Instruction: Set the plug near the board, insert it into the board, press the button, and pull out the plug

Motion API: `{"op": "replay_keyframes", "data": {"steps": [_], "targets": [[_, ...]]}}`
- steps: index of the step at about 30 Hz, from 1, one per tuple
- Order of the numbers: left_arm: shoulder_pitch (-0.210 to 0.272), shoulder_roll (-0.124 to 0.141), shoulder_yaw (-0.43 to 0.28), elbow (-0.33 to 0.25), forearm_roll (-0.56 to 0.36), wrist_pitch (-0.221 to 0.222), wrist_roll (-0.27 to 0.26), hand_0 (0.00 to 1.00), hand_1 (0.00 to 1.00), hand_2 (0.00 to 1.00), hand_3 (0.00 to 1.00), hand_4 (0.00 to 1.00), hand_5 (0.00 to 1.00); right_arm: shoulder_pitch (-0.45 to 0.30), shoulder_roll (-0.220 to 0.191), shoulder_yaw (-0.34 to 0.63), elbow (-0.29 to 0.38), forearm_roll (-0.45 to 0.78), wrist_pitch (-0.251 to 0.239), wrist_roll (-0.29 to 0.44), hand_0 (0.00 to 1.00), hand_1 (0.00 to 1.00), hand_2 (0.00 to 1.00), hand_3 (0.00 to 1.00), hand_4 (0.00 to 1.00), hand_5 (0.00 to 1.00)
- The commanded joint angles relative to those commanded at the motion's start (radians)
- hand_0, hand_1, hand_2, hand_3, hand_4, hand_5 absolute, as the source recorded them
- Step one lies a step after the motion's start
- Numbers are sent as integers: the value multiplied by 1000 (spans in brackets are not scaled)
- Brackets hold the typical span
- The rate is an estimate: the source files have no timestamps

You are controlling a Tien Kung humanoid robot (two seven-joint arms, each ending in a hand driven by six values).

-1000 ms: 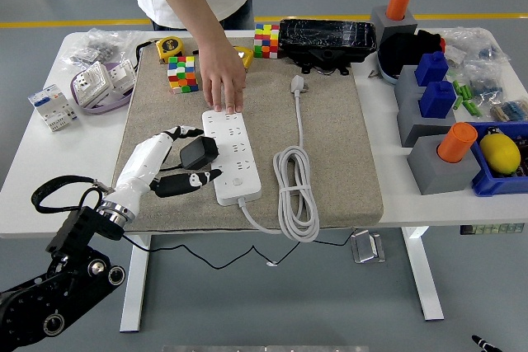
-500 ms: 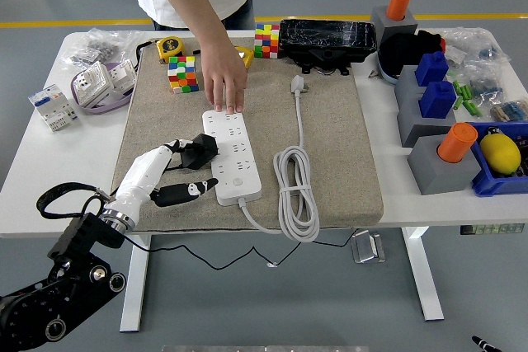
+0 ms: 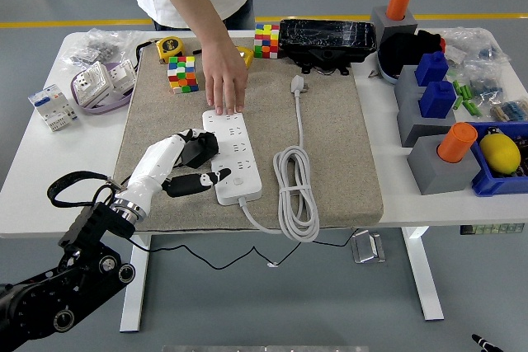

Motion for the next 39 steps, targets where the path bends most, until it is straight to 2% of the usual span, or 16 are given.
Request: {"op": "replay_keyframes", "data": {"steps": [17, 26, 32, 39], "targets": [[-53, -32, 43, -4, -4, -15, 12, 781, 801, 773, 768, 913, 568, -4, 1, 16, 1, -3, 0, -1, 602, 641, 638, 552, 952, 491], [-86, -54, 67, 21, -17, -22, 14, 778, 798, 772, 766, 913, 572, -5, 1, 22, 1, -3, 0, -1, 602, 641, 639, 552, 952, 493], [-68, -46, 39, -12, -6, -10, -8, 774, 795, 769, 761, 912, 574, -8, 2, 26, 0, -4, 0, -1, 603, 641, 638, 552, 951, 491], [-38, -13, 5, -49, 39, -3, 11, 772, 793, 764, 761, 911, 575, -8, 2, 25, 1, -6, 1, -1, 602, 642, 638, 552, 951, 492]]}}
